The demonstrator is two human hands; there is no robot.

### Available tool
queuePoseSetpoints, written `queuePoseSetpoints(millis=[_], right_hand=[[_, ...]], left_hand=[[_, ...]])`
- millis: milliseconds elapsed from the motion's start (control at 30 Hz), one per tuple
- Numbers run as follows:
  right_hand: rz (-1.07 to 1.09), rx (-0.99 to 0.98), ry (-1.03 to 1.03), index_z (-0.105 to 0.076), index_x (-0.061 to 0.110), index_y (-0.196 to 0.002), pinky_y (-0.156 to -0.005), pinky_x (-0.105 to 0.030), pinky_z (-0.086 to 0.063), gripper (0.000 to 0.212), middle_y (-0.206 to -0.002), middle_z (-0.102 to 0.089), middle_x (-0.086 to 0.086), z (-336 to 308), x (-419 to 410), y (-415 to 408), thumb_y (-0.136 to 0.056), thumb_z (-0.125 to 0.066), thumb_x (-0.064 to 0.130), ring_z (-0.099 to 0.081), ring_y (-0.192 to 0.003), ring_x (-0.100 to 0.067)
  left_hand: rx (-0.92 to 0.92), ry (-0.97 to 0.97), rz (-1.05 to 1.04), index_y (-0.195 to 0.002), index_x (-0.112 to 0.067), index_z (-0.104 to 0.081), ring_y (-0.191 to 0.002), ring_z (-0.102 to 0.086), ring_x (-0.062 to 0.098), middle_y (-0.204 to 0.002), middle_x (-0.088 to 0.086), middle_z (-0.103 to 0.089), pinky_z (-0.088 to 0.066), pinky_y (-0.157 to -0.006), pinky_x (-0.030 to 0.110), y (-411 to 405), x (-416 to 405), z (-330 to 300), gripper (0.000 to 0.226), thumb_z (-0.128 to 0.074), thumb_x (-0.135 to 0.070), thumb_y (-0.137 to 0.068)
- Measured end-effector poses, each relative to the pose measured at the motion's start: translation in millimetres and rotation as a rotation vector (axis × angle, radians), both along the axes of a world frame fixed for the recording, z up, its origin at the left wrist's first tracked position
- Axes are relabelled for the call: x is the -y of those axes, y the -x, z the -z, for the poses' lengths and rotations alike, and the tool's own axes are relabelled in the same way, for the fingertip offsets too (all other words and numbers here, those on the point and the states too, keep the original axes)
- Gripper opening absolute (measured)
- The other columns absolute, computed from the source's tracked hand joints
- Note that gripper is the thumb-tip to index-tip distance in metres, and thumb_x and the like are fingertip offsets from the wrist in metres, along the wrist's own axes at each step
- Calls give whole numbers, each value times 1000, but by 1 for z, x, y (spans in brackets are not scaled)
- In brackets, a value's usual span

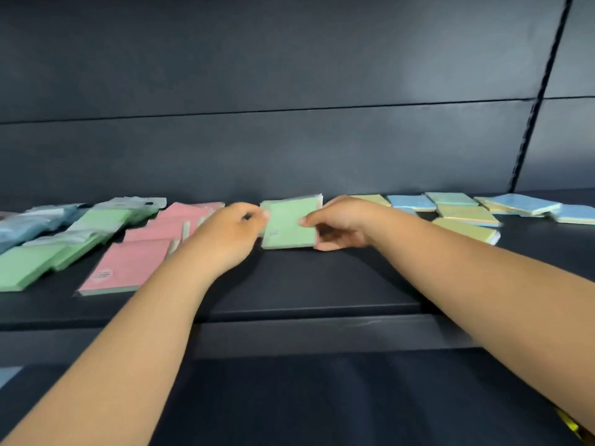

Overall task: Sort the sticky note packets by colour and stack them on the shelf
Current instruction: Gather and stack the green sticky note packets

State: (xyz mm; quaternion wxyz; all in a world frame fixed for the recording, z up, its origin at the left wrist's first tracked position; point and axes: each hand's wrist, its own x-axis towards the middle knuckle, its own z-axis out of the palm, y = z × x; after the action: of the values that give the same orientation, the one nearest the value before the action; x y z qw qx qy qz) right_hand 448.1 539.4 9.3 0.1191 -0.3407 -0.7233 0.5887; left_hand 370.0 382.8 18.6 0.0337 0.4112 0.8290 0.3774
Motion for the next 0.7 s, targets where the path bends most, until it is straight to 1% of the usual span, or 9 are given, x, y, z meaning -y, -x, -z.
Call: queuePoseSetpoints(millis=[33,100,167,267,333,433,567,633,700], right_hand=[[-2,74,-101,-53,13,-74,-40,-15,-46,17,-59,-58,-1,0,1,4,-88,-61,17,-47,-54,-10],[-24,212,-262,-50,14,-66,-41,-16,-34,28,-54,-49,1,-1,3,10,-88,-62,27,-36,-50,-8],[-55,343,-361,-49,15,-62,-45,-18,-25,34,-59,-40,2,-4,3,13,-87,-60,36,-29,-49,-10],[-84,498,-480,-45,15,-63,-47,-21,-21,42,-60,-33,0,-6,1,18,-86,-57,48,-26,-49,-13],[-87,518,-547,-43,14,-64,-47,-22,-21,47,-62,-35,-2,-5,-1,20,-84,-56,54,-27,-50,-16],[-72,487,-612,-47,12,-69,-49,-23,-29,49,-65,-43,-4,-4,-6,13,-83,-53,58,-36,-53,-18],[2,462,-707,-55,12,-73,-51,-21,-38,41,-68,-52,-3,-11,-26,-26,-86,-54,50,-47,-56,-16],[52,490,-813,-61,9,-80,-56,-24,-40,41,-74,-60,-7,-17,-38,-54,-88,-52,48,-53,-61,-22],[83,543,-912,-64,12,-83,-63,-27,-40,40,-90,-68,-13,-22,-53,-84,-91,-48,47,-60,-75,-27]], left_hand=[[-65,66,-12,-125,-25,-53,-118,-43,15,-133,-7,-50,-25,-83,22,-6,8,8,36,-36,-39,-97],[-184,140,-7,-127,-25,-51,-125,-43,18,-132,-5,-51,-27,-92,24,-14,18,27,39,-33,-41,-97],[-267,161,-3,-125,-25,-53,-118,-48,20,-126,0,-56,-37,-96,31,-17,23,42,40,-32,-44,-96],[-354,134,-51,-111,-24,-58,-107,-53,21,-112,-1,-60,-44,-88,35,-19,25,52,40,-29,-46,-96],[-419,107,-71,-104,-21,-60,-100,-54,21,-103,-1,-61,-45,-81,33,-21,24,54,41,-29,-46,-96],[-496,94,-80,-101,-21,-60,-91,-55,20,-94,-1,-61,-45,-73,31,-21,22,54,41,-28,-46,-96],[-706,30,-40,-94,-20,-64,-84,-59,22,-88,-1,-66,-41,-62,28,-29,12,45,65,-11,-57,-84],[-742,26,-4,-96,-21,-63,-83,-58,21,-89,-2,-65,-37,-59,27,-41,0,34,54,-20,-54,-90],[-758,34,42,-95,-24,-61,-79,-53,18,-87,-4,-63,-33,-55,28,-57,-17,23,41,-29,-48,-94]])
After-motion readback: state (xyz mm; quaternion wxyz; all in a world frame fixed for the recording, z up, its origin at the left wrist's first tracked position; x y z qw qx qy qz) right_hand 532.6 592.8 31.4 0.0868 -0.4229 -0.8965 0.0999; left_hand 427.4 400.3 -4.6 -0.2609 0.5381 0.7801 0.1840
